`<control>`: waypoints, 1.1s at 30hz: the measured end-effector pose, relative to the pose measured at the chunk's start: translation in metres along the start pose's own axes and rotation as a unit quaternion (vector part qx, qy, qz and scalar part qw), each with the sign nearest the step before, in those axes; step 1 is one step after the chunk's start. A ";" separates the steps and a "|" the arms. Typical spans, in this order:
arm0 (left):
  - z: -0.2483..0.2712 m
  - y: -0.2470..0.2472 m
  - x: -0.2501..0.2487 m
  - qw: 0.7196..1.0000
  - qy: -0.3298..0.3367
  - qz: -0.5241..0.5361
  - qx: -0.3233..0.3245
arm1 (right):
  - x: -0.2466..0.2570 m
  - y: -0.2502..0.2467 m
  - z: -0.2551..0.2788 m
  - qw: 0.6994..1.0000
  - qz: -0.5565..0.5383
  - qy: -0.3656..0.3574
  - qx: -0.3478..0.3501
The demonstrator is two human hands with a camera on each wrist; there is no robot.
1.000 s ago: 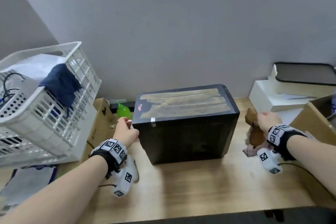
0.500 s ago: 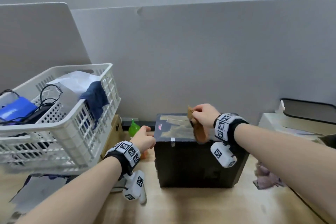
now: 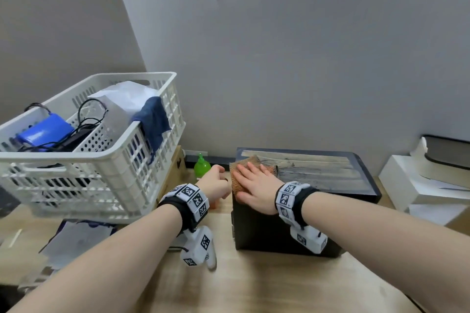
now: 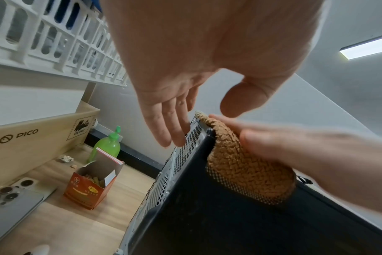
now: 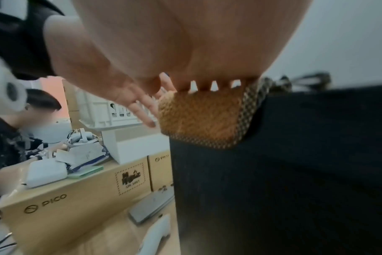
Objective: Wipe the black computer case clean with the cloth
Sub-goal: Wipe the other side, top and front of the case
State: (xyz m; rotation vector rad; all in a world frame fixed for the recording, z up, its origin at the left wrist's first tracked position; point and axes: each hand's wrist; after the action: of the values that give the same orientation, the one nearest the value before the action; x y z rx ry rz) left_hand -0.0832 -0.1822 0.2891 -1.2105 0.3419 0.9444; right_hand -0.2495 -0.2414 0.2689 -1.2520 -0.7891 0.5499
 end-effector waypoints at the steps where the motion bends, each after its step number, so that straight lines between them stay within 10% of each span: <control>1: 0.000 0.002 -0.006 1.000 0.002 -0.004 -0.003 | -0.002 0.006 0.003 1.000 -0.004 0.007 0.011; 20: -0.017 0.017 -0.041 0.984 0.023 -0.175 -0.031 | -0.161 -0.015 0.125 0.954 -0.043 0.294 -0.026; 33: -0.026 0.016 -0.041 0.978 0.045 -0.189 -0.076 | -0.018 0.012 0.030 0.993 -0.021 0.112 -0.032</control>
State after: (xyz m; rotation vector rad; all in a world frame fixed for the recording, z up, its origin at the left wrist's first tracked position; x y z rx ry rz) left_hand -0.1134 -0.2223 0.2971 -1.4001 0.1039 0.5954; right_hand -0.2839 -0.2335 0.2563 -1.3274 -0.6452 0.3451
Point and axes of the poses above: each hand's wrist, its own z-axis away from the middle knuckle, its own y-axis out of the palm, x = y × z, and after that the axes turned 9 degrees about -z, right-handed
